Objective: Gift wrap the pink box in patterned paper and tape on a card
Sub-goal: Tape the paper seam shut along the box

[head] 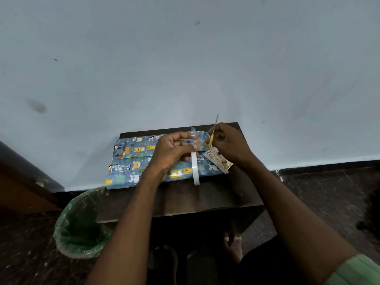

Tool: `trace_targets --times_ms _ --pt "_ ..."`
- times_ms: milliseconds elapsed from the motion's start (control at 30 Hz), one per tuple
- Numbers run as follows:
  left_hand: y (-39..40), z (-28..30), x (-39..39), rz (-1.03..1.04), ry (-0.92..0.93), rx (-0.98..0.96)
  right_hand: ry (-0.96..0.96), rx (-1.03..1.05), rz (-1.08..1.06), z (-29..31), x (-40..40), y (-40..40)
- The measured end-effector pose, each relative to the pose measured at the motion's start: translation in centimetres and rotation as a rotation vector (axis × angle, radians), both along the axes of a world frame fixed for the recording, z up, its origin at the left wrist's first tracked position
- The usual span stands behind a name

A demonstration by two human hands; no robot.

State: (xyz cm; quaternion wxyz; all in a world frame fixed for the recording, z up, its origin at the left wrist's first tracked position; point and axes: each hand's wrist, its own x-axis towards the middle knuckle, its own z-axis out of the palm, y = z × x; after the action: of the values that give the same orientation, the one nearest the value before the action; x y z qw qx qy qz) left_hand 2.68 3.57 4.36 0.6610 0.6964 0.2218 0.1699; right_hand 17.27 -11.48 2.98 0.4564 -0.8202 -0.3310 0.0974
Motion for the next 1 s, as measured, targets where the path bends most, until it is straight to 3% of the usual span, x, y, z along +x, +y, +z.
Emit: trace_targets --times_ms 300,700,867,1000 --pt "-0.3 0.1 0.0 -0.009 0.017 -0.003 -0.185 -0.127 0.085 -0.2 -0.8 0.6" --pt "-0.6 0.4 0.0 -0.021 0.029 0.016 -0.262 -0.354 -0.103 -1.9 2.4 -2.2" --pt "-0.5 0.5 -0.2 -0.025 0.033 0.025 -0.255 -0.107 -0.034 -1.1 1.6 -1.3" --pt "0.0 0.8 -0.7 -0.008 0.047 0.022 -0.092 0.002 0.218 0.6 1.1 -1.4"
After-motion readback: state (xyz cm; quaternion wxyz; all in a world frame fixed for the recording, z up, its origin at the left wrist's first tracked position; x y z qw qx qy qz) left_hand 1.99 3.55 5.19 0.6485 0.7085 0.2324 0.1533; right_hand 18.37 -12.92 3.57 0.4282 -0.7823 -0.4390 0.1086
